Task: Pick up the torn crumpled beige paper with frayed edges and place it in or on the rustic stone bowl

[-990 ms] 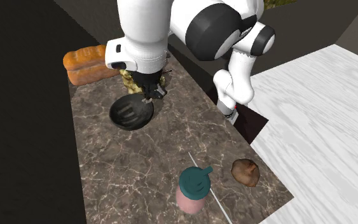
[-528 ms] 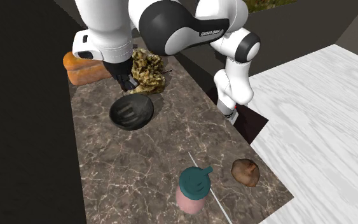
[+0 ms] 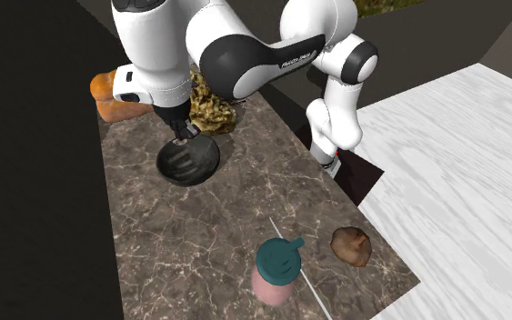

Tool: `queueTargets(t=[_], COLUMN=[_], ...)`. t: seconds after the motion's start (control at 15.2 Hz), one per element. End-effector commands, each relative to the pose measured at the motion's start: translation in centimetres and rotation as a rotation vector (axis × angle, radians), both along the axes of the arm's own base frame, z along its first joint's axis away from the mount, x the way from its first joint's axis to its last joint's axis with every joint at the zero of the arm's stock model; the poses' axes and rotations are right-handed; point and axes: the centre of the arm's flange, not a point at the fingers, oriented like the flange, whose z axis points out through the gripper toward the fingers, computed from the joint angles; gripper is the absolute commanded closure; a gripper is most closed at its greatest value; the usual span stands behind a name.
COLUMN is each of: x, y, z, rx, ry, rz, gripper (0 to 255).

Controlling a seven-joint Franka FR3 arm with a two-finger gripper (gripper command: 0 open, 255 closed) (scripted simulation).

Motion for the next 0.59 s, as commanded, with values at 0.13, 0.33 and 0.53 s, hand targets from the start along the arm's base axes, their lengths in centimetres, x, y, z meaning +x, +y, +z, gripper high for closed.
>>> queueTargets(t=[0.13,0.33,0.53], x=[0.0,0.0,0.0], y=[0.0,0.0,0.0], z=[-2.0,-3.6,-4.2], rx=[0.0,0.0,0.0], ry=[-0.001,-0.001,-0.001], rz=[0.0,0.0,0.0], gripper=[255,255,255])
